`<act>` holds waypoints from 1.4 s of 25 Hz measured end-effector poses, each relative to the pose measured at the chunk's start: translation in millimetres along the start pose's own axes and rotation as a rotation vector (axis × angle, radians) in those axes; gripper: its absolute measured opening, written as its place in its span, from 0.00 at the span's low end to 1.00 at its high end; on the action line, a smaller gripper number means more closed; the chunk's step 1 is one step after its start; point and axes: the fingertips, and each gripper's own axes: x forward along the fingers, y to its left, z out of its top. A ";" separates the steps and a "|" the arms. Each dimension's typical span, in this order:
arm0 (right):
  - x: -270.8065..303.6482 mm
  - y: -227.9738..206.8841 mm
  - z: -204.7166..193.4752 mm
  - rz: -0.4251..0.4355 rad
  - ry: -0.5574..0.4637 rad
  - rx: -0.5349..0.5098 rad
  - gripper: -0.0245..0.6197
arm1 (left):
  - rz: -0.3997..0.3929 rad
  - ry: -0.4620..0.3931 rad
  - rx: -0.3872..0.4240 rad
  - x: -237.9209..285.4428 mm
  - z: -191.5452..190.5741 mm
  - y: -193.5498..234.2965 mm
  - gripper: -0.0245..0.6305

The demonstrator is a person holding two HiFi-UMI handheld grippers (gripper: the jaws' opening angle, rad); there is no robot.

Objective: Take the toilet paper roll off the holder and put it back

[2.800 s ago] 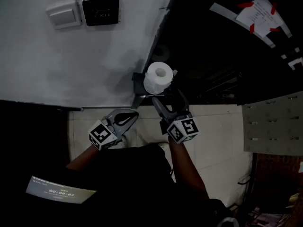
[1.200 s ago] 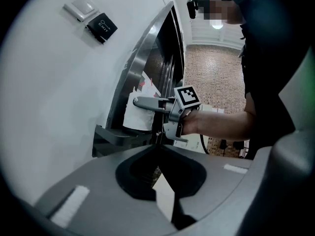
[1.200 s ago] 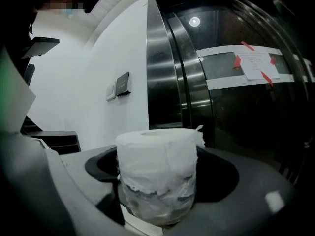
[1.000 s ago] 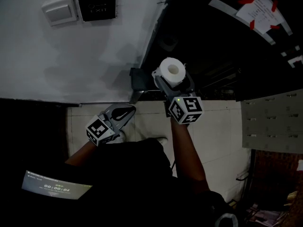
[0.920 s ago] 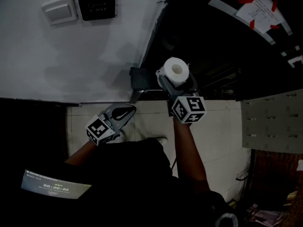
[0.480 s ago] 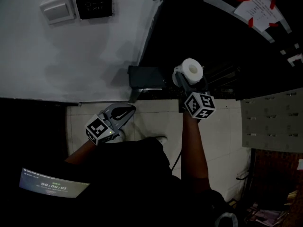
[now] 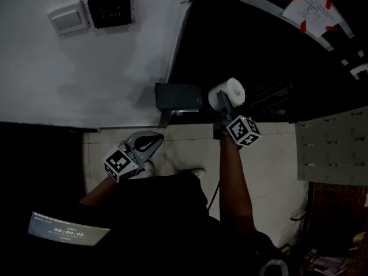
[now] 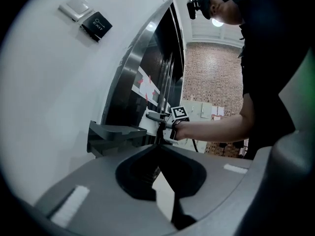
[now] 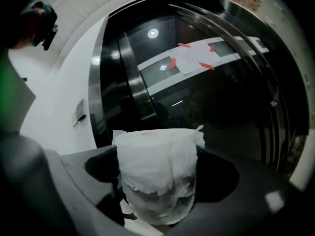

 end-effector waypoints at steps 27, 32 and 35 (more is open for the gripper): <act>-10.4 -37.3 -140.3 -0.070 -0.170 1.153 0.73 | -0.004 0.002 0.003 0.2 -3.8 -8.2 0.04; -0.3 -9.1 -155.5 -0.041 -0.114 1.163 0.73 | 0.000 -0.002 0.006 -2.0 -7.4 -5.0 0.04; 1.5 4.7 -165.3 -0.039 -0.093 1.187 0.73 | 0.001 -0.004 0.005 -3.6 -6.1 -7.7 0.04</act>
